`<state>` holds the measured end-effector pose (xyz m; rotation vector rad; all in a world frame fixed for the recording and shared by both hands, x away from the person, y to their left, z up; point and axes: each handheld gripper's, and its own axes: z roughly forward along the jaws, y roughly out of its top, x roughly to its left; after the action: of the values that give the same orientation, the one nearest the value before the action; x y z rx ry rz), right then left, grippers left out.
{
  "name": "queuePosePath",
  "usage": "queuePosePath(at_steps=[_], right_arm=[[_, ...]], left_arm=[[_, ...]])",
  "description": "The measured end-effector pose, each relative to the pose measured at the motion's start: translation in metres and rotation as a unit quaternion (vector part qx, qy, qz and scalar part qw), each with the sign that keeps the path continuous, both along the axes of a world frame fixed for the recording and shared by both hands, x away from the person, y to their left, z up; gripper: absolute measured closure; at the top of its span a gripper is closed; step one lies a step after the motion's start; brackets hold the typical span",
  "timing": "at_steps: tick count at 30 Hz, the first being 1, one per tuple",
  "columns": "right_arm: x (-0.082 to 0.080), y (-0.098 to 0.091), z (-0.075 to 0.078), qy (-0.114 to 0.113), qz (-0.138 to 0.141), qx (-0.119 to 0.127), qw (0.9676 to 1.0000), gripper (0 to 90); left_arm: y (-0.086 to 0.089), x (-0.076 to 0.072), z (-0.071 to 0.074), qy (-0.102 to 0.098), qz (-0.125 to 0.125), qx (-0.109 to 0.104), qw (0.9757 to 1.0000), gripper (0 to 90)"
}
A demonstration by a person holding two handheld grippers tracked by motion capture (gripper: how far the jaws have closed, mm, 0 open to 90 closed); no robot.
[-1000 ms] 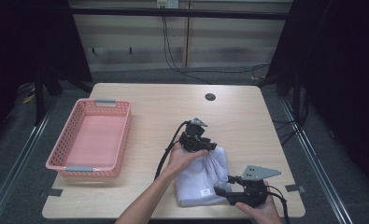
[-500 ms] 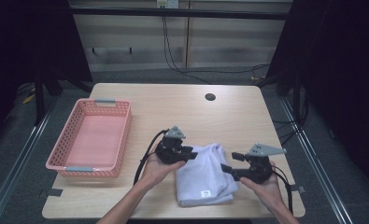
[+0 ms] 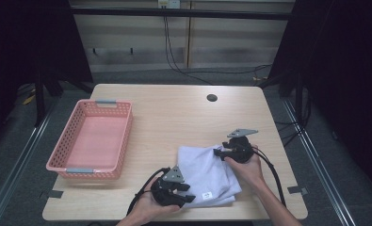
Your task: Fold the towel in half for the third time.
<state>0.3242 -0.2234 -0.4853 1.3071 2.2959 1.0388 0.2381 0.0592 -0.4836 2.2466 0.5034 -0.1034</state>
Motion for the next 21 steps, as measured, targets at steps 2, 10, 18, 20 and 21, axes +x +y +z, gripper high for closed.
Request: queuePosePath(at_steps=[2,10,18,20,21], right_arm=[[-0.004,-0.006,-0.001,0.001,-0.004,0.004,1.0,46.6],[-0.016,-0.015,-0.005,0.022,-0.004,0.001,0.9997,48.3],[-0.019,-0.022,-0.005,0.027,0.009,0.004,0.9996,38.6],[-0.014,-0.023,-0.004,0.026,0.005,0.021,0.9994,32.8],[-0.011,-0.023,-0.002,0.014,0.007,0.031,0.9994,30.3]], left_arm=[[0.001,-0.002,0.0,-0.013,-0.008,0.008,0.9999,54.7],[0.009,-0.002,-0.001,-0.019,-0.014,0.014,0.9996,54.2],[0.022,-0.009,0.006,0.005,0.015,0.012,0.9998,46.8],[0.029,-0.012,0.007,0.009,0.032,0.01,0.9994,43.8],[0.032,-0.014,0.007,0.01,0.031,0.02,0.9993,41.4]])
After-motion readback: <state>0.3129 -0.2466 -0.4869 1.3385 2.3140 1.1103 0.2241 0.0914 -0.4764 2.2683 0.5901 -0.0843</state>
